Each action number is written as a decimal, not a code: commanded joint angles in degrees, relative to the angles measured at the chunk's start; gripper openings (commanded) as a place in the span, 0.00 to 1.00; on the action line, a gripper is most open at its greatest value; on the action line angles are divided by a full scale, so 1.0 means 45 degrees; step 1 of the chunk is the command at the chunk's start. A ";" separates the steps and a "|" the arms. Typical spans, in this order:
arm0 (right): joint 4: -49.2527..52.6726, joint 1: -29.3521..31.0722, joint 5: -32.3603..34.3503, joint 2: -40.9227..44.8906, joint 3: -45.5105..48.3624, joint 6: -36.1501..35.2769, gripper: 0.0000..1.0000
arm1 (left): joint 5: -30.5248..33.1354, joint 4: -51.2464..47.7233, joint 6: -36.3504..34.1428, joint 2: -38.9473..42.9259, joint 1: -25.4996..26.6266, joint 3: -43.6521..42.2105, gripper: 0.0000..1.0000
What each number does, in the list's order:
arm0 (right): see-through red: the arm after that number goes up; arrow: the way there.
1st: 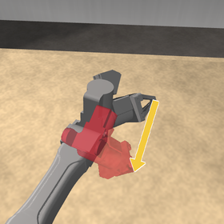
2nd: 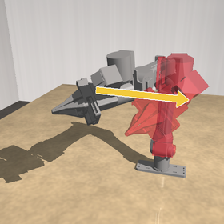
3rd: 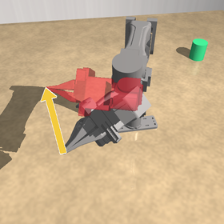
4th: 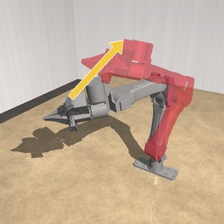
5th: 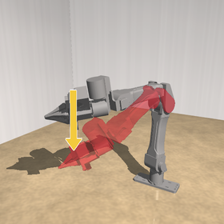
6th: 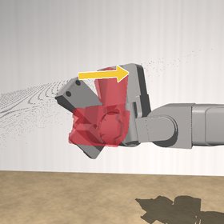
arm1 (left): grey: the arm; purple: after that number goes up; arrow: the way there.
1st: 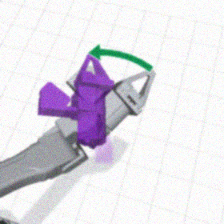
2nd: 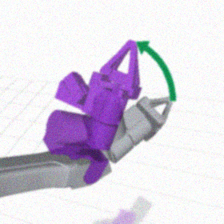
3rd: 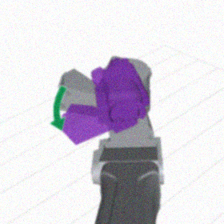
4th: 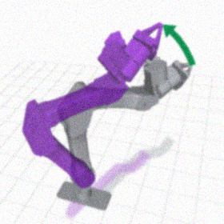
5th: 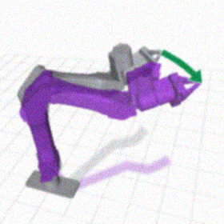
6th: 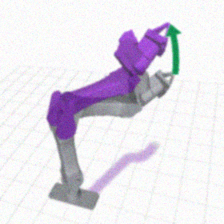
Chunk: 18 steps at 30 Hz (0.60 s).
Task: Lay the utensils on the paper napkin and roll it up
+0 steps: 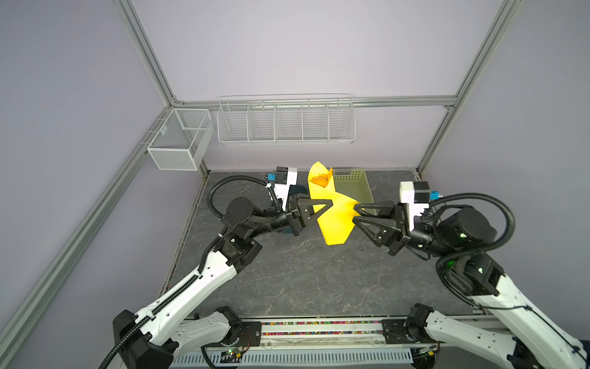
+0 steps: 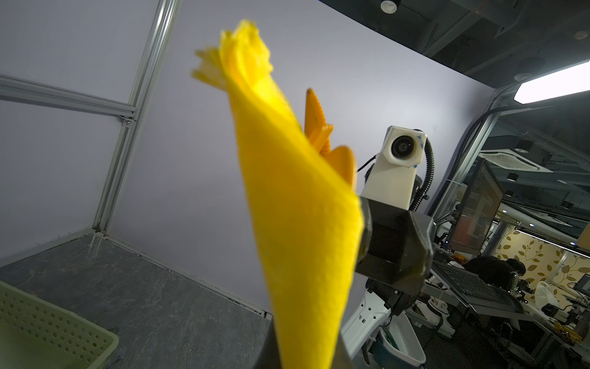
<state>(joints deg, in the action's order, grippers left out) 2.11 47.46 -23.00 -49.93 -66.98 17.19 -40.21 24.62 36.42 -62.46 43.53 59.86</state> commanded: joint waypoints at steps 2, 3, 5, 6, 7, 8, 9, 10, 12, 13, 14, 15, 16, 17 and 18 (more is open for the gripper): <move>0.0468 0.0078 0.0278 -0.0328 -0.0330 -0.0018 0.39 | -0.0370 0.0599 0.0167 -0.0026 0.0054 0.0214 0.08; 0.0525 0.0088 0.0367 -0.0382 -0.0313 -0.0076 0.39 | -0.0418 0.0603 0.0186 -0.0051 0.0073 0.0248 0.08; 0.0643 0.0078 0.0552 -0.0466 -0.0330 -0.0209 0.39 | -0.0498 0.0581 0.0191 -0.0066 0.0073 0.0310 0.08; 0.0694 0.0077 0.0626 -0.0485 -0.0311 -0.0245 0.39 | -0.0516 0.0580 0.0187 -0.0069 0.0073 0.0312 0.08; 0.0730 0.0078 0.0656 -0.0510 -0.0306 -0.0292 0.39 | -0.0548 0.0582 0.0194 -0.0066 0.0073 0.0331 0.08; 0.0743 0.0078 0.0659 -0.0530 -0.0294 -0.0316 0.39 | -0.0570 0.0583 0.0187 -0.0068 0.0090 0.0349 0.08; 0.0742 0.0088 0.0641 -0.0548 -0.0274 -0.0324 0.39 | -0.0599 0.0602 0.0188 -0.0066 0.0102 0.0351 0.08; 0.0743 0.0078 0.0629 -0.0579 -0.0272 -0.0326 0.39 | -0.0615 0.0603 0.0206 -0.0085 0.0112 0.0363 0.08; 0.0743 0.0066 0.0568 -0.0642 -0.0272 -0.0321 0.39 | -0.0670 0.0603 0.0206 -0.0102 0.0132 0.0385 0.08; 0.0743 0.0088 0.0516 -0.0676 -0.0267 -0.0319 0.39 | -0.0707 0.0597 0.0207 -0.0101 0.0150 0.0390 0.08; 0.0742 0.0088 0.0448 -0.0735 -0.0296 -0.0312 0.39 | -0.0724 0.0603 0.0205 -0.0125 0.0170 0.0410 0.08; 0.0745 0.0067 0.0361 -0.0781 -0.0306 -0.0312 0.39 | -0.0724 0.0603 0.0209 -0.0124 0.0185 0.0427 0.08; 0.0723 0.0078 0.0255 -0.0835 -0.0327 -0.0324 0.39 | -0.0736 0.0619 0.0208 -0.0134 0.0190 0.0430 0.08; 0.0739 0.0083 0.0179 -0.0914 -0.0346 -0.0286 0.39 | -0.0753 0.0622 0.0216 -0.0125 0.0208 0.0448 0.08; 0.0757 0.0078 0.0096 -0.0959 -0.0360 -0.0275 0.39 | -0.0735 0.0622 0.0189 -0.0110 0.0210 0.0449 0.08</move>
<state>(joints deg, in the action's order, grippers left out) 5.32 47.46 -21.06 -53.54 -67.35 16.88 -42.48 25.63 37.08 -62.92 44.14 59.90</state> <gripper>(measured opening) 0.390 0.083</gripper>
